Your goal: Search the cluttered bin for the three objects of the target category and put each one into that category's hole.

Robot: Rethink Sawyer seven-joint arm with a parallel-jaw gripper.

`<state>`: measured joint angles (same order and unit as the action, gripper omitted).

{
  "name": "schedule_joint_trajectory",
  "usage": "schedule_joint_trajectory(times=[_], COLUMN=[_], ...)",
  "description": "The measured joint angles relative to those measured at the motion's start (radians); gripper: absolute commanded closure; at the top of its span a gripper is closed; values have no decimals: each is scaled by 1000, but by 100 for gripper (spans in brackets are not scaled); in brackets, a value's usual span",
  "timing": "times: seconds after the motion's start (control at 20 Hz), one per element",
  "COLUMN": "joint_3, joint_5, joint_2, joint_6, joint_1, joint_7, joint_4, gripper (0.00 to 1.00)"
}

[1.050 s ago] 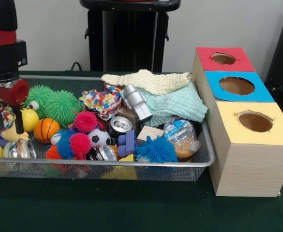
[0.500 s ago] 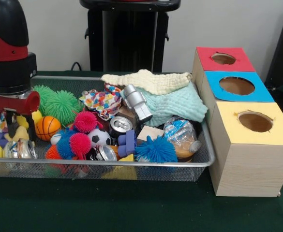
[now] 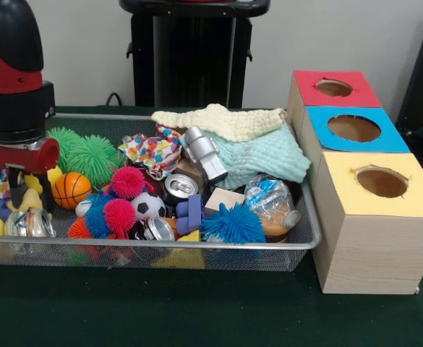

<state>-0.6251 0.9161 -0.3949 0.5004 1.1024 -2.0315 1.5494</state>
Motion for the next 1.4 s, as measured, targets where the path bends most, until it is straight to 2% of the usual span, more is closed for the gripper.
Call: schedule_joint_trajectory(times=[0.55,1.15,1.2,1.4], joint_3=[2,38,48,51], joint_5=[55,144,162,171], joint_2=[-5,-27,-29,-29], joint_6=[-20,-29,-30,-33], joint_1=[-11,-72,-88,-99], joint_7=[0,0,0,0], joint_4=[6,5,-1,-19], gripper=[0,0,100,100])
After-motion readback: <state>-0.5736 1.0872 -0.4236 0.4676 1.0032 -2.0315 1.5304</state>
